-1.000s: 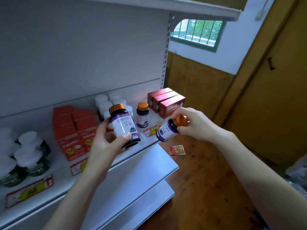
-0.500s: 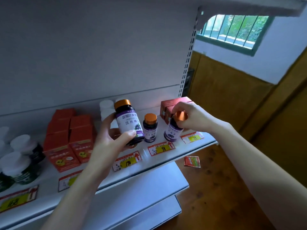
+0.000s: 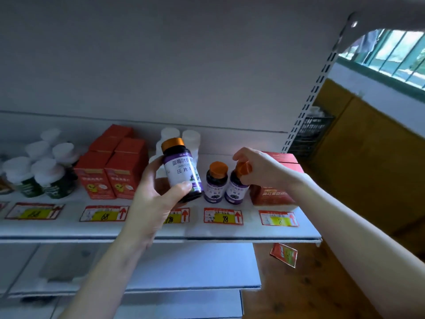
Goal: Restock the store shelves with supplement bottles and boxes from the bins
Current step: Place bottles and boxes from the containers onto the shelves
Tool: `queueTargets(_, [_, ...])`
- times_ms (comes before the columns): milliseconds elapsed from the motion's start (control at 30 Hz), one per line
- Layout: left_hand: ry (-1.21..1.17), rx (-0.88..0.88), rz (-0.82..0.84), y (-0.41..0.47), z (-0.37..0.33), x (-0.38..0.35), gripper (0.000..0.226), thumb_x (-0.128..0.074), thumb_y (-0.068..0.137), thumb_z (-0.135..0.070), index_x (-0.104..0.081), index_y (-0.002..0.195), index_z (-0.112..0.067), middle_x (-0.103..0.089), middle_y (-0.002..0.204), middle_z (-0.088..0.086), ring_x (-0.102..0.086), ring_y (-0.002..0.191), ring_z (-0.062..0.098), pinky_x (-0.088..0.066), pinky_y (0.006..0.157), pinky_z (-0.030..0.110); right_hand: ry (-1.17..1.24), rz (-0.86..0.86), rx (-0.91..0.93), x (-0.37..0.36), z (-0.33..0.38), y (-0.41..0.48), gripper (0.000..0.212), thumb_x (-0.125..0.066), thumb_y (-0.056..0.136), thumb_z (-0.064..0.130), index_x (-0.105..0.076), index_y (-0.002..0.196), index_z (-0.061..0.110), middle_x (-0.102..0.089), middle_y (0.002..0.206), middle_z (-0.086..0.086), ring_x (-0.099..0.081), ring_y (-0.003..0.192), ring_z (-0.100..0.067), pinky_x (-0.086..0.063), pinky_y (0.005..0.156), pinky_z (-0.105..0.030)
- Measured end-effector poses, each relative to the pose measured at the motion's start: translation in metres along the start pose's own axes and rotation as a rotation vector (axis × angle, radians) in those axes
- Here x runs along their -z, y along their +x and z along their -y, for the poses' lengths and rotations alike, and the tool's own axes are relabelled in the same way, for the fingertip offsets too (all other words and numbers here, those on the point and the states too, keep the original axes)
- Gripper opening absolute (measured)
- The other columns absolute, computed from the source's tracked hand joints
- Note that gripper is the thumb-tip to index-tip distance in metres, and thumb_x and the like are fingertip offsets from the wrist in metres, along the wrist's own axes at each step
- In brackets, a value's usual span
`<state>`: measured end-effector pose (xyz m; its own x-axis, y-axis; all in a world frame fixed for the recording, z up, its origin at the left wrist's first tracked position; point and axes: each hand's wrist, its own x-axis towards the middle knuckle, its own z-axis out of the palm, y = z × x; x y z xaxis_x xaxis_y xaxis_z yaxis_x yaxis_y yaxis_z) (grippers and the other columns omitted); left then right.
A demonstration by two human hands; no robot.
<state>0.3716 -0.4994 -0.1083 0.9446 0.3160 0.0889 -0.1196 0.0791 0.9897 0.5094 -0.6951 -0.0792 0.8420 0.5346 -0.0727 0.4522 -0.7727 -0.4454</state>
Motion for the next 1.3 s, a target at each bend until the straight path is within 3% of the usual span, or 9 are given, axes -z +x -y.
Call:
queueTargets(133, [0.001, -0.008, -0.061, -0.011, -0.001, -0.003, 0.055, -0.07, 0.049, -0.041, -0.056, 0.102, -0.045, -0.067, 0.101, -0.016, -0.063, 0.1, 0.007, -0.051, 0.078, 0.026, -0.023, -0.006, 0.028, -0.004, -0.005, 0.014, 0.051, -0.061, 0.075, 0.006, -0.048, 0.124, 0.013, -0.057, 0.12, -0.006, -0.051, 0.097, -0.017, -0.037, 0.075, -0.021])
queueTargets(333, [-0.03, -0.042, -0.089, -0.019, -0.002, -0.009, 0.059, -0.07, 0.049, -0.036, -0.056, 0.107, -0.034, -0.069, 0.097, -0.015, -0.065, 0.093, 0.005, -0.053, 0.072, 0.02, -0.102, 0.054, 0.053, 0.001, -0.008, 0.018, 0.041, -0.067, 0.076, 0.017, -0.055, 0.115, 0.011, -0.058, 0.107, -0.007, -0.053, 0.089, -0.022, -0.04, 0.062, -0.022])
queueTargets(467, [0.006, -0.03, -0.09, -0.021, 0.001, -0.011, 0.059, -0.071, 0.049, -0.038, -0.055, 0.106, -0.041, -0.068, 0.102, -0.012, -0.064, 0.098, 0.009, -0.053, 0.077, 0.027, -0.123, 0.061, 0.1, 0.002, -0.007, 0.014, 0.035, -0.063, 0.08, 0.015, -0.056, 0.113, 0.007, -0.061, 0.106, -0.01, -0.056, 0.093, -0.027, -0.046, 0.075, -0.033])
queueTargets(800, [0.11, -0.015, -0.084, -0.021, 0.004, -0.012, 0.063, -0.073, 0.052, -0.042, -0.051, 0.109, -0.052, -0.065, 0.113, -0.007, -0.06, 0.108, 0.012, -0.048, 0.092, 0.038, -0.137, 0.107, 0.119, 0.003, -0.013, 0.018, 0.045, -0.064, 0.081, 0.016, -0.052, 0.124, 0.013, -0.058, 0.12, -0.006, -0.054, 0.099, -0.02, -0.043, 0.078, -0.026])
queueTargets(900, [0.065, 0.032, -0.064, -0.02, 0.003, -0.013, 0.069, -0.075, 0.05, -0.039, -0.051, 0.114, -0.046, -0.066, 0.111, -0.001, -0.063, 0.104, 0.015, -0.051, 0.087, 0.036, 0.013, -0.006, 0.137, 0.01, -0.004, 0.012, 0.048, -0.064, 0.085, 0.019, -0.049, 0.13, 0.015, -0.055, 0.127, -0.002, -0.054, 0.111, -0.016, -0.041, 0.085, -0.021])
queueTargets(1000, [-0.098, 0.13, -0.032, -0.016, 0.001, -0.02, 0.064, -0.073, 0.055, -0.019, -0.054, 0.116, -0.019, -0.072, 0.094, 0.001, -0.068, 0.088, 0.017, -0.057, 0.074, 0.031, 0.306, -0.183, 0.197, 0.021, 0.023, 0.004, 0.026, -0.061, 0.088, 0.022, -0.062, 0.113, 0.018, -0.065, 0.102, 0.006, -0.061, 0.09, -0.007, -0.049, 0.08, -0.015])
queueTargets(1067, [-0.227, 0.191, -0.002, -0.015, -0.002, -0.026, 0.057, -0.065, 0.061, -0.011, -0.053, 0.116, -0.006, -0.072, 0.089, 0.007, -0.069, 0.081, 0.021, -0.058, 0.066, 0.03, 0.484, -0.104, 0.201, 0.027, 0.04, -0.001, 0.015, -0.058, 0.089, 0.028, -0.064, 0.102, 0.022, -0.067, 0.093, 0.007, -0.065, 0.084, -0.008, -0.053, 0.075, -0.015])
queueTargets(1133, [-0.297, 0.219, 0.035, -0.014, -0.003, -0.029, 0.053, -0.062, 0.063, -0.008, -0.053, 0.115, -0.001, -0.07, 0.09, 0.013, -0.069, 0.079, 0.023, -0.056, 0.06, 0.027, 0.578, 0.008, 0.191, 0.03, 0.049, -0.003, 0.018, -0.055, 0.089, 0.036, -0.062, 0.1, 0.023, -0.069, 0.093, 0.003, -0.068, 0.085, -0.01, -0.056, 0.075, -0.022])
queueTargets(1300, [-0.304, 0.215, 0.106, -0.015, -0.006, -0.039, 0.045, -0.072, 0.066, -0.001, -0.057, 0.109, -0.005, -0.071, 0.084, 0.008, -0.068, 0.074, 0.017, -0.054, 0.059, 0.023, 0.638, 0.04, 0.18, 0.026, 0.051, -0.003, 0.019, -0.064, 0.084, 0.029, -0.068, 0.094, 0.014, -0.071, 0.09, -0.006, -0.068, 0.076, -0.01, -0.053, 0.066, -0.022])
